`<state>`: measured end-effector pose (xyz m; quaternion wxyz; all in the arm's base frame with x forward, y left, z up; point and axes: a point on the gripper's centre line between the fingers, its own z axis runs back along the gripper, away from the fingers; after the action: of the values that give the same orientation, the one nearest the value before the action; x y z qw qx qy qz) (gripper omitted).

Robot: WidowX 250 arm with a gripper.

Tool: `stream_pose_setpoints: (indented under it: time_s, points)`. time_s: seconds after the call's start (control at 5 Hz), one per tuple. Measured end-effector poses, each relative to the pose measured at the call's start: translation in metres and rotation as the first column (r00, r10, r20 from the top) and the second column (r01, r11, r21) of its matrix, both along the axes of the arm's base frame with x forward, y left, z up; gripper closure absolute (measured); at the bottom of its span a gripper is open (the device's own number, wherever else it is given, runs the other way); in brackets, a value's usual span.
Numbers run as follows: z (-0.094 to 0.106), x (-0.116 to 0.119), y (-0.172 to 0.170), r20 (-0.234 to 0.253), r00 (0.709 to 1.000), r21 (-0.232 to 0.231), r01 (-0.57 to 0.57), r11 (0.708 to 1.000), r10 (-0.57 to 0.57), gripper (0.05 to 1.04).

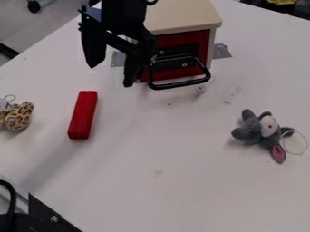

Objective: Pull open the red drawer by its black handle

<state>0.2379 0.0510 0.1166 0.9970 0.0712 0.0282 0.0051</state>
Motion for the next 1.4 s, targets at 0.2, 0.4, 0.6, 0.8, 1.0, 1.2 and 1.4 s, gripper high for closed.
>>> stream_pose_setpoints:
  time_s: [0.2, 0.4, 0.6, 0.8, 1.0, 1.2, 1.4]
  points:
    - [-0.005, -0.002, 0.000, -0.022, 1.000, -0.003, 0.001, 1.000, -0.002, 0.087]
    - [-0.027, 0.009, 0.004, -0.034, 0.995, 0.011, 0.095, 0.995, -0.094, 0.087]
    - [-0.043, 0.019, 0.004, -0.036, 0.980, -0.001, 0.194, 0.981, -0.194, 0.087]
    - [-0.051, 0.035, 0.004, -0.024, 0.951, -0.005, 0.310, 0.951, -0.310, 0.087]
    - [-0.057, 0.044, -0.003, -0.022, 0.881, -0.009, 0.473, 0.881, -0.473, 0.087]
    - [-0.059, 0.051, -0.015, -0.002, 0.829, -0.001, 0.560, 0.829, -0.560, 0.087]
    - [-0.065, 0.051, -0.032, 0.001, 0.809, -0.046, 0.587, 0.809, -0.587, 0.087]
